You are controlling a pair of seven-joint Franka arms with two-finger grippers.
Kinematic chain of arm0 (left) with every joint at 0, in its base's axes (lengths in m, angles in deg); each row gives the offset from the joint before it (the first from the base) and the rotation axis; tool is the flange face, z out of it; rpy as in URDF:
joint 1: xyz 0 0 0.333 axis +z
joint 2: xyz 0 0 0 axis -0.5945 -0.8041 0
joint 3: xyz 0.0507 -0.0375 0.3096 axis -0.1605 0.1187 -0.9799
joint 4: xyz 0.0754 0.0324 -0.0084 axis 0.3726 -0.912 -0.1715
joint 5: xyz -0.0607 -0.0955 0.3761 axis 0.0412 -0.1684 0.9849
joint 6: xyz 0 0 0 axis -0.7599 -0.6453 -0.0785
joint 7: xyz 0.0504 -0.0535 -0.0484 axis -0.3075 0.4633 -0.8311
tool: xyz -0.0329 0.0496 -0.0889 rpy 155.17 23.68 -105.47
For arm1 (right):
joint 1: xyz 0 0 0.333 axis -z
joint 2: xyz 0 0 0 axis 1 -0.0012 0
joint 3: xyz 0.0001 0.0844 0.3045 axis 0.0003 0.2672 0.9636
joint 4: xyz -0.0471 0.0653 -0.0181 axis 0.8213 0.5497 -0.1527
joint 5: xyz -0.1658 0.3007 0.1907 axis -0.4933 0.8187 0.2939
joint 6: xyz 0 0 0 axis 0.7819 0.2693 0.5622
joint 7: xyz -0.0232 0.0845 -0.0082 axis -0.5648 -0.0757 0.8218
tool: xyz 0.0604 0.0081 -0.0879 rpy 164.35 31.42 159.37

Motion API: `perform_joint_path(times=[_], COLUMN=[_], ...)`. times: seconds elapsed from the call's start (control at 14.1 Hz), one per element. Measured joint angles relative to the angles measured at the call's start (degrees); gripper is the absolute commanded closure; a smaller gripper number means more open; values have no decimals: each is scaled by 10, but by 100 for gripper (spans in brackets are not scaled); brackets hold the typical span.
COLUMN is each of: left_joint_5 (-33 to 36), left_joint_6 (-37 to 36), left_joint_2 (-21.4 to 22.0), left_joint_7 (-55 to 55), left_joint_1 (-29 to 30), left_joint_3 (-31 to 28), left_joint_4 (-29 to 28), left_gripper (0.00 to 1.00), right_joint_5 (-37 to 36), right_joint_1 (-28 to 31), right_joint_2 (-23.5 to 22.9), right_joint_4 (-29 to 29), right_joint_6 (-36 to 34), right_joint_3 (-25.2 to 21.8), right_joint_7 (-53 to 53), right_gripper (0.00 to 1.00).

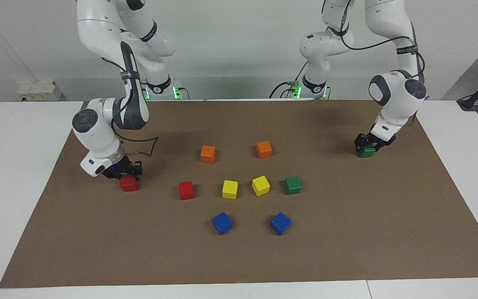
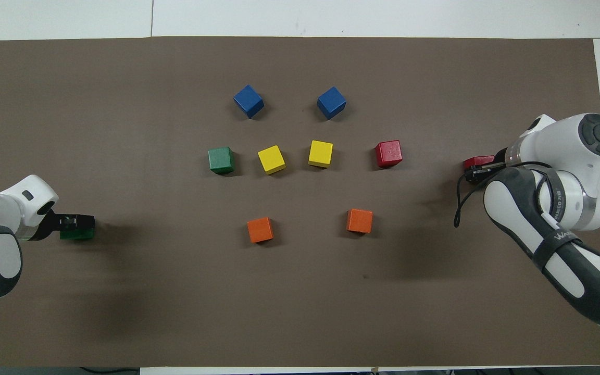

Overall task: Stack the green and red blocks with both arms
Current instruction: 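Lower and release both cubes on the table, then open both grippers, then reach the left gripper to the other green cube while the right reaches red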

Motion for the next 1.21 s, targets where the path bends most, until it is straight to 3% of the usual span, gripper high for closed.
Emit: perform_joint_path(times=[0.21,0.36,0.5,0.71,0.85,1.21], left_joint_5=[0,0,0,-8,-16,-17], left_joint_6=[-99,-204,-264,-277,-278,-255], left_joint_2=[-6,-24,-56,-102,-130,-199], left_joint_7=[4,3,-25,-128,-178,-256], left_joint_1=[-5,-31,-71,-144,-185,-242], left_joint_3=[4,7,9,12,13,12], left_joint_4=[88,199,292,364,395,432], left_gripper=[0,0,0,0,0,0], right_joint_5=[0,0,0,0,0,-12], right_joint_1=[0,0,0,-19,-56,-168], right_joint_2=[-3,-1,11,42,44,2], right_joint_4=[0,8,43,144,203,250], right_joint_6=[1,-7,-68,-212,-259,-232], right_joint_3=[0,0,1,3,4,6], right_joint_7=[0,0,0,-6,-57,-212], right_gripper=[0,0,0,0,0,0])
